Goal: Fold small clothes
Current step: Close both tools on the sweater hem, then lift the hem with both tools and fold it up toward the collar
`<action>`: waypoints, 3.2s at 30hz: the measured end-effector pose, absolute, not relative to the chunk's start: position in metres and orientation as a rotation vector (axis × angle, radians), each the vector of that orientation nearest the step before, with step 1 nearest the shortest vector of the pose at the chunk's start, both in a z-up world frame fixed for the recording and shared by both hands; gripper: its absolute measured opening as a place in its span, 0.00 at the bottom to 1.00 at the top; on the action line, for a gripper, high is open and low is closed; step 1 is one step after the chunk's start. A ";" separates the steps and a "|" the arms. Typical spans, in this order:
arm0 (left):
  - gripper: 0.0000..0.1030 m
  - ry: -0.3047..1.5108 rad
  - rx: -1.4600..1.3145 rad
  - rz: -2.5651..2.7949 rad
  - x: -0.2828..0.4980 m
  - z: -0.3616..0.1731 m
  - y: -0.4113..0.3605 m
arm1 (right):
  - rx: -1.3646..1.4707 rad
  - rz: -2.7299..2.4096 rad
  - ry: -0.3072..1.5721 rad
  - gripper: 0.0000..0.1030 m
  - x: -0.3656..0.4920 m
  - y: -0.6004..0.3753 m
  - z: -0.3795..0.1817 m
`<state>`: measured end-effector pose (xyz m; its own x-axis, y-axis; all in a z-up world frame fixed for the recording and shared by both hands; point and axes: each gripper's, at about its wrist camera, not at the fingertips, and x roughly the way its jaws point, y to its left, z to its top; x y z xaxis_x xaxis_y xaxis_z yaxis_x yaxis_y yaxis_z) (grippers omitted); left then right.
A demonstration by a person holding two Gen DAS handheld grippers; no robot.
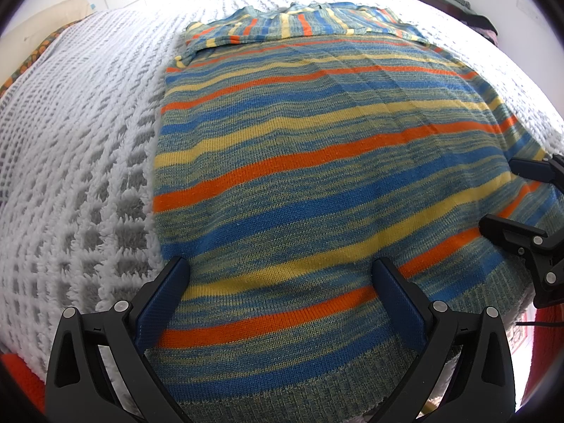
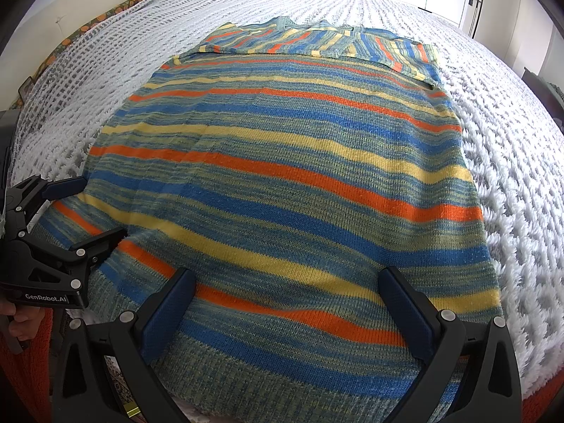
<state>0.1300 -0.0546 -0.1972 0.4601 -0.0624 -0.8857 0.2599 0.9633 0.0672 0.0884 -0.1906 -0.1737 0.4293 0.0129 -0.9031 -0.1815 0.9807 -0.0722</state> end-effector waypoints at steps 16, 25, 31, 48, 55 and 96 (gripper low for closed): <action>0.99 1.118 0.053 -0.190 0.127 -0.136 0.016 | 0.129 0.088 0.987 0.91 0.106 -0.276 -0.079; 0.97 1.278 -0.218 -0.291 0.110 -0.142 0.063 | 0.532 0.185 1.318 0.88 0.078 -0.367 -0.096; 0.63 1.369 -0.243 -0.340 0.119 -0.166 0.047 | 0.464 0.230 1.408 0.72 0.074 -0.346 -0.121; 0.03 1.391 -0.199 -0.320 0.112 -0.150 0.038 | 0.320 0.261 1.418 0.06 0.070 -0.322 -0.120; 0.03 1.371 -0.135 -0.382 0.081 -0.114 0.044 | 0.253 0.330 1.426 0.06 0.054 -0.308 -0.092; 0.78 1.302 -0.241 -0.015 0.318 -0.144 0.077 | 0.520 0.105 1.199 0.69 0.252 -0.387 -0.124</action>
<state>0.3179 0.0770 -0.1444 0.2692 -0.1463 -0.9519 -0.1243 0.9748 -0.1850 0.2523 -0.3870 -0.1242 0.3737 0.3468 -0.8603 0.1924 0.8783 0.4376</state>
